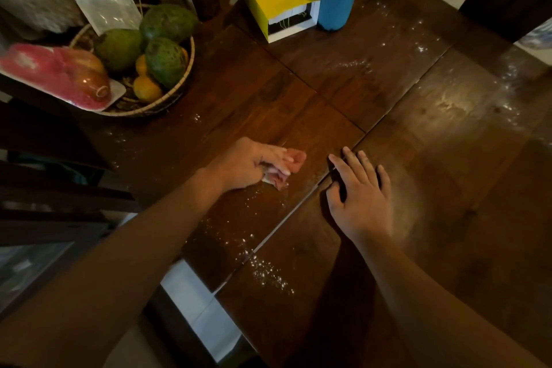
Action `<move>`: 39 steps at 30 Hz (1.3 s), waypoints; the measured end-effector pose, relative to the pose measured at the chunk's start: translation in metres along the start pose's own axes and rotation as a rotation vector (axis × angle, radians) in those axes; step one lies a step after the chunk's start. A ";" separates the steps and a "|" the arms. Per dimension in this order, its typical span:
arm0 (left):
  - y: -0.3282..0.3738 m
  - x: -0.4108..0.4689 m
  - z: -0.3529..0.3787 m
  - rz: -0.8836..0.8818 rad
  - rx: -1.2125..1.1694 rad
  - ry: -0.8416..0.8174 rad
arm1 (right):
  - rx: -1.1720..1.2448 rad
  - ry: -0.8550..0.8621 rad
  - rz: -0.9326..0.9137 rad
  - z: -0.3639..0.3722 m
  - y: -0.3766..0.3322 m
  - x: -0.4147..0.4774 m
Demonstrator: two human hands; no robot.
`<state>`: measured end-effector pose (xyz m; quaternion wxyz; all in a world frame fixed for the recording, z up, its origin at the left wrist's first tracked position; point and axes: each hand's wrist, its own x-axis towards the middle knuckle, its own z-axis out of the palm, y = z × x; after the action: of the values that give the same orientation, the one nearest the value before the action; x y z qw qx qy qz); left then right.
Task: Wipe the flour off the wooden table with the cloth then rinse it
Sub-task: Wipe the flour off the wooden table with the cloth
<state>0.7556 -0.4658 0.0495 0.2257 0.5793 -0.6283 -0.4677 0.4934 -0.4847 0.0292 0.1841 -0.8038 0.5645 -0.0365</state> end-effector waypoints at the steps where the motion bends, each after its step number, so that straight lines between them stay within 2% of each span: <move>1: 0.002 0.002 -0.008 -0.067 -0.124 0.052 | 0.003 0.005 0.003 0.000 0.000 0.000; 3: 0.003 0.015 -0.016 -0.204 -0.209 0.308 | 0.007 0.011 0.003 0.001 0.001 0.000; 5: 0.008 0.031 -0.008 -0.288 -0.019 0.526 | 0.010 0.015 0.004 0.001 0.001 0.000; 6: 0.010 0.036 0.001 -0.270 0.058 0.547 | 0.011 0.016 0.004 0.001 0.001 0.000; 7: 0.014 0.038 0.013 -0.213 0.096 0.511 | 0.014 0.017 0.004 0.001 0.001 0.000; 10: 0.018 0.023 0.043 0.004 0.163 0.237 | 0.031 0.025 0.011 0.000 0.001 0.000; 12: 0.014 0.006 0.047 0.086 0.251 0.100 | 0.044 0.027 0.008 -0.001 0.001 0.000; 16: 0.010 -0.022 0.023 -0.037 0.315 -0.035 | 0.063 0.025 -0.001 -0.001 0.003 -0.001; 18: 0.010 -0.026 0.002 -0.139 0.175 0.076 | 0.062 0.022 0.000 -0.001 0.003 0.000; 20: 0.007 -0.023 -0.019 -0.258 0.076 0.305 | 0.051 0.017 -0.002 -0.001 0.003 0.000; 22: 0.000 -0.018 -0.036 -0.332 0.159 0.501 | 0.043 0.016 -0.004 0.001 0.004 0.001; 24: -0.007 -0.016 -0.047 -0.405 0.342 0.627 | 0.041 0.023 -0.010 0.003 0.006 0.001; 27: -0.019 -0.022 -0.051 -0.530 0.535 0.695 | 0.038 0.031 -0.021 0.004 0.007 0.002; 35: -0.050 -0.073 -0.038 -0.790 0.597 0.938 | 0.023 0.048 -0.027 0.005 0.005 0.001; 37: -0.052 -0.072 -0.036 -0.768 0.586 0.905 | 0.017 0.044 -0.028 0.005 0.005 0.002; 39: -0.052 -0.066 -0.028 -0.625 0.592 0.768 | 0.015 0.042 -0.031 0.005 0.006 0.001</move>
<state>0.8205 -0.4075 0.0354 0.1169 0.9041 -0.4045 -0.0724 0.4900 -0.4861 0.0224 0.1776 -0.8102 0.5554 -0.0606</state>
